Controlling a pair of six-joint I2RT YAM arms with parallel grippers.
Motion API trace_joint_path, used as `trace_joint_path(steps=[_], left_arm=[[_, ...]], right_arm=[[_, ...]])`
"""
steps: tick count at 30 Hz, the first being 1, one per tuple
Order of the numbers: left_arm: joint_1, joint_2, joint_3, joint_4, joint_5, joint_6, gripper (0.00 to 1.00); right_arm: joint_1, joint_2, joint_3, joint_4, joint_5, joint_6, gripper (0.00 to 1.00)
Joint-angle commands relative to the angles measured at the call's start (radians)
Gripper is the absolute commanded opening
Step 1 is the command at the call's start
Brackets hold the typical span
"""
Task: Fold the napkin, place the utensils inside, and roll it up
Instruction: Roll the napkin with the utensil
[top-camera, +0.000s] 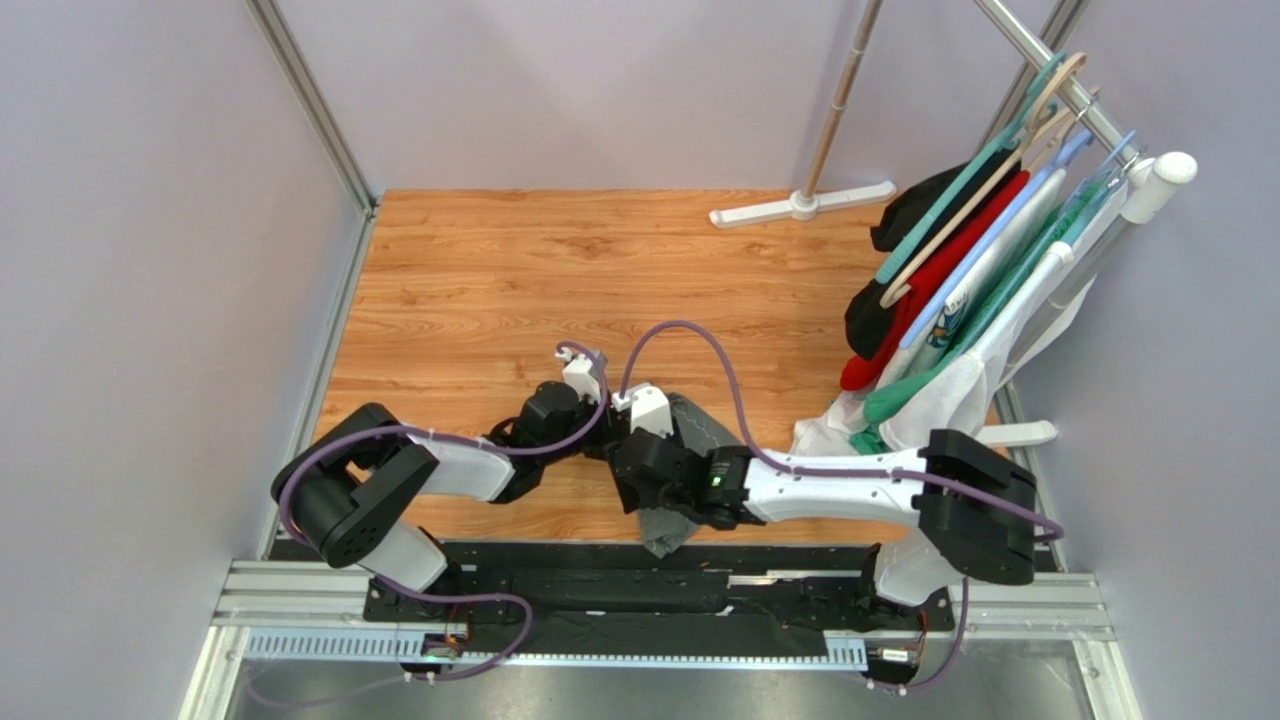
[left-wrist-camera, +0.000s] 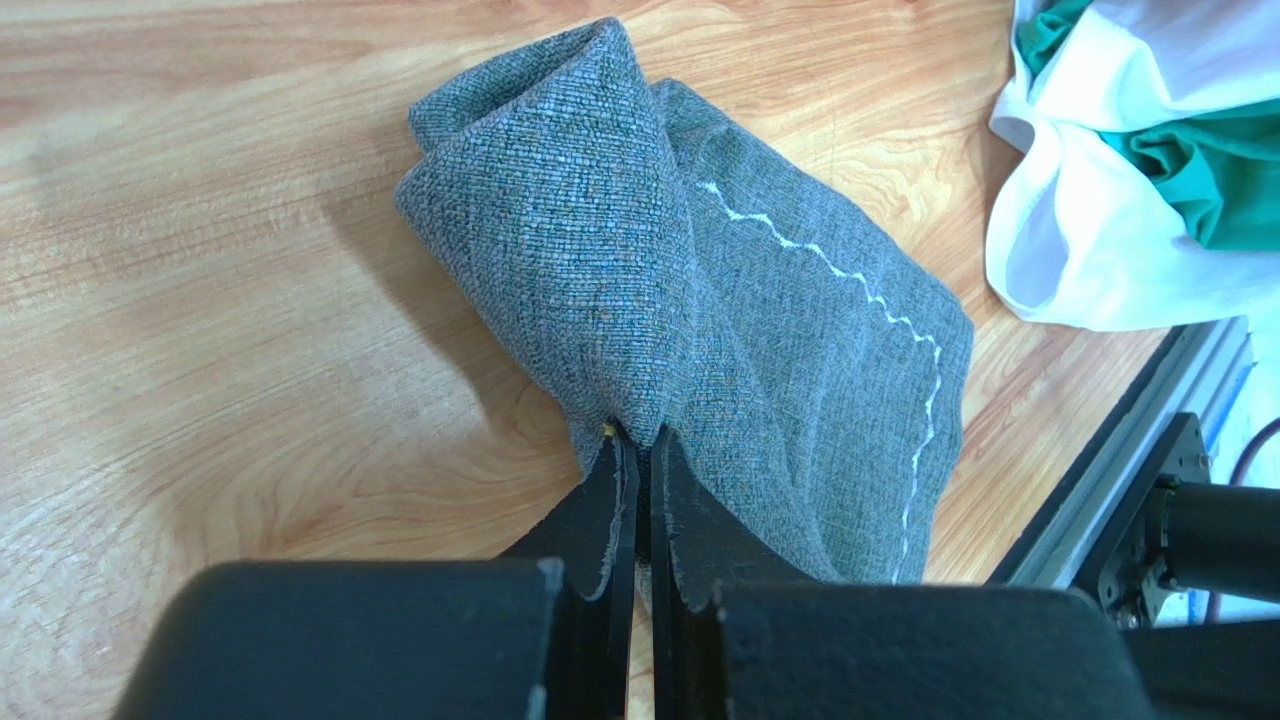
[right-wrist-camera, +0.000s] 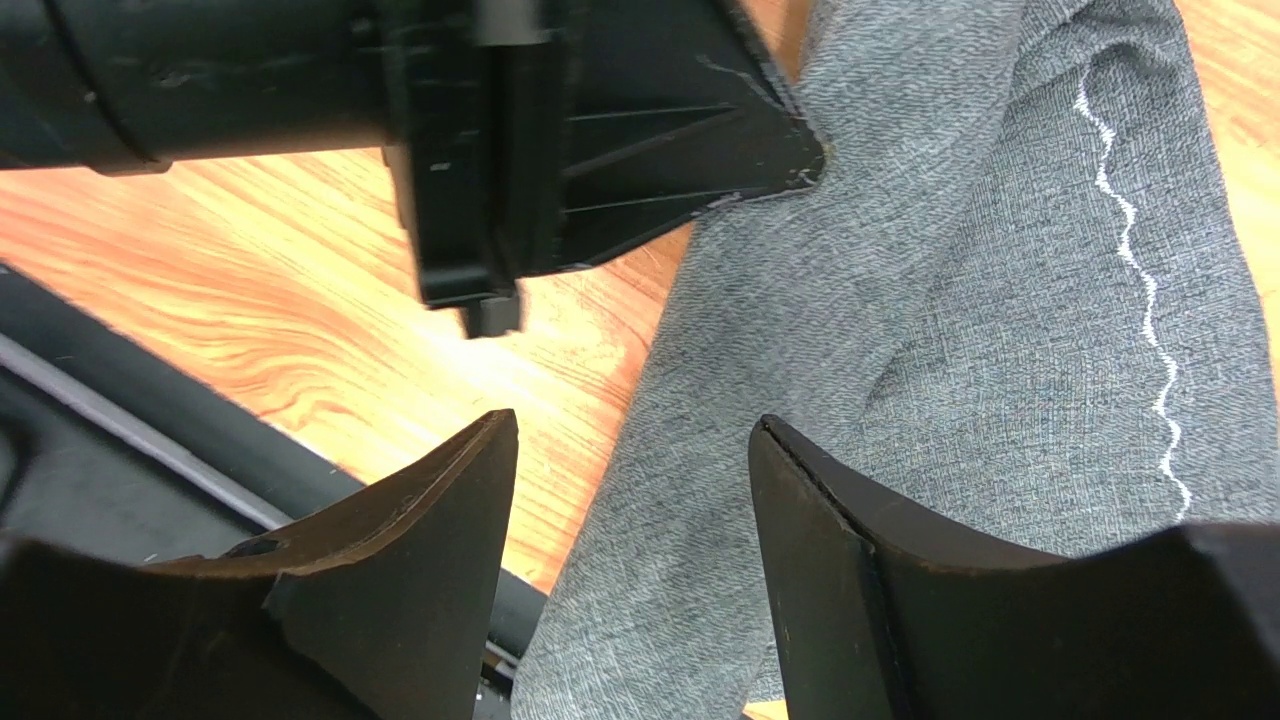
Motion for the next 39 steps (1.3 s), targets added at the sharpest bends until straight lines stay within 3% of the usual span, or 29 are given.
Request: trace_joint_path(steps=[1,9,17,20,22,24,33,39], left_arm=[[-0.006,-0.019,0.02,-0.022,0.006,-0.007,0.0],[-0.004,-0.017,0.028,-0.024,0.008,-0.021,0.0],[-0.004,-0.025,0.032,-0.019,0.019,-0.043,0.0],[-0.006,-0.034,0.029,-0.011,0.025,-0.059,0.0],[-0.004,-0.042,0.021,-0.011,0.017,-0.073,0.0],[-0.001,-0.058,0.017,-0.02,0.003,-0.089,0.09],[0.108,-0.235,-0.041,-0.109,0.025,-0.092,0.74],[0.122,-0.374,-0.051,-0.208,-0.004,-0.058,0.79]], right_arm=[[0.041,0.06,0.087,-0.099,0.154,0.014,0.62],[0.073,0.169,0.134,-0.194,0.224,0.025,0.6],[0.086,0.26,0.135,-0.183,0.194,0.059,0.54],[0.08,0.296,0.141,-0.182,0.177,0.068,0.37],[0.075,0.303,0.131,-0.164,0.166,0.068,0.15],[0.063,0.28,0.111,-0.139,0.146,0.062,0.0],[-0.075,0.091,-0.141,0.221,-0.13,0.017,0.0],[-0.163,0.03,-0.273,0.453,-0.311,0.071,0.0]])
